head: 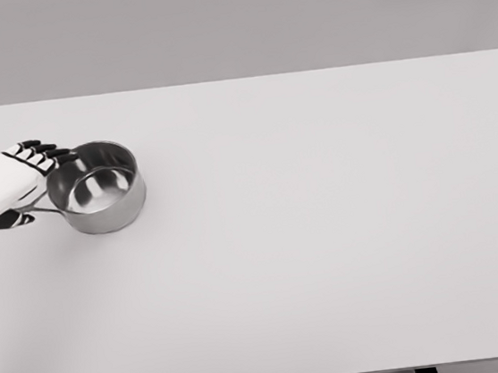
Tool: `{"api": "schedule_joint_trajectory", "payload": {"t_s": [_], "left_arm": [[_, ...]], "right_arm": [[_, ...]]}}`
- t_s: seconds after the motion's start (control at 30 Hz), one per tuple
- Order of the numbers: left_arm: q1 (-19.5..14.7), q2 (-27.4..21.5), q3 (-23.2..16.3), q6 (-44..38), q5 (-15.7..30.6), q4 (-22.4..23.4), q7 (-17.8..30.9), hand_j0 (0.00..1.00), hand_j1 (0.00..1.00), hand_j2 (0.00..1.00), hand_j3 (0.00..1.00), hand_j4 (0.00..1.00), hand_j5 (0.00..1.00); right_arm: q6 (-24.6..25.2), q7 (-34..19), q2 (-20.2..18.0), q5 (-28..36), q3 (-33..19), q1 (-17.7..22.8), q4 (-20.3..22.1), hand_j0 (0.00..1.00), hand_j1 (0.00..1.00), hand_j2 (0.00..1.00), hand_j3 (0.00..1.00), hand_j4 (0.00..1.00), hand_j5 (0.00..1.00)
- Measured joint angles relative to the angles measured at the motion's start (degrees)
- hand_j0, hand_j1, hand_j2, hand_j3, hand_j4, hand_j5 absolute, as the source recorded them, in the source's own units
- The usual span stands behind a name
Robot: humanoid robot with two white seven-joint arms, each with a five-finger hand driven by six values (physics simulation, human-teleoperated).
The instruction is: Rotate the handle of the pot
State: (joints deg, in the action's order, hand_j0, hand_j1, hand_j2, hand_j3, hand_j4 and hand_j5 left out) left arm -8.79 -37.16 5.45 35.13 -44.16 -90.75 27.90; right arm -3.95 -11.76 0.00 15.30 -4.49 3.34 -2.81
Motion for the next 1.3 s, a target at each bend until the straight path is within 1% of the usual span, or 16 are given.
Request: {"api": "schedule_joint_trajectory", "payload": {"t_s": [0.27, 0.6, 0.73, 0.8, 1.03, 1.3], "left_arm": [[-1.2, -0.1, 0.1, 0.0, 0.0, 1.6, -0.1, 1.0, 1.0, 1.0, 1.0, 1.0, 1.0], [-3.1, 0.0, 0.0, 0.0, -0.4, 5.0, -0.1, 1.0, 1.0, 1.0, 1.0, 1.0, 1.0], [-3.2, 0.0, -0.1, 0.0, -0.4, 6.1, -0.1, 1.0, 1.0, 1.0, 1.0, 1.0, 1.0], [-4.0, 0.0, -0.1, 0.0, -0.4, 6.9, -0.1, 1.0, 1.0, 1.0, 1.0, 1.0, 1.0], [-5.0, 0.1, -0.3, 0.0, -0.4, 8.7, -0.2, 1.0, 1.0, 1.0, 1.0, 1.0, 1.0], [-5.2, 0.1, -0.3, 0.0, -0.5, 9.7, -0.2, 1.0, 1.0, 1.0, 1.0, 1.0, 1.0]], "right_arm": [[0.0, 0.0, 0.0, 0.0, 0.0, 0.0, 0.0, 1.0, 1.0, 1.0, 1.0, 1.0, 1.0], [0.0, 0.0, 0.0, 0.0, 0.0, 0.0, 0.0, 1.0, 1.0, 1.0, 1.0, 1.0, 1.0], [0.0, 0.0, 0.0, 0.0, 0.0, 0.0, 0.0, 1.0, 1.0, 1.0, 1.0, 1.0, 1.0], [0.0, 0.0, 0.0, 0.0, 0.0, 0.0, 0.0, 1.0, 1.0, 1.0, 1.0, 1.0, 1.0], [0.0, 0.0, 0.0, 0.0, 0.0, 0.0, 0.0, 1.0, 1.0, 1.0, 1.0, 1.0, 1.0], [0.0, 0.0, 0.0, 0.0, 0.0, 0.0, 0.0, 1.0, 1.0, 1.0, 1.0, 1.0, 1.0]]}}
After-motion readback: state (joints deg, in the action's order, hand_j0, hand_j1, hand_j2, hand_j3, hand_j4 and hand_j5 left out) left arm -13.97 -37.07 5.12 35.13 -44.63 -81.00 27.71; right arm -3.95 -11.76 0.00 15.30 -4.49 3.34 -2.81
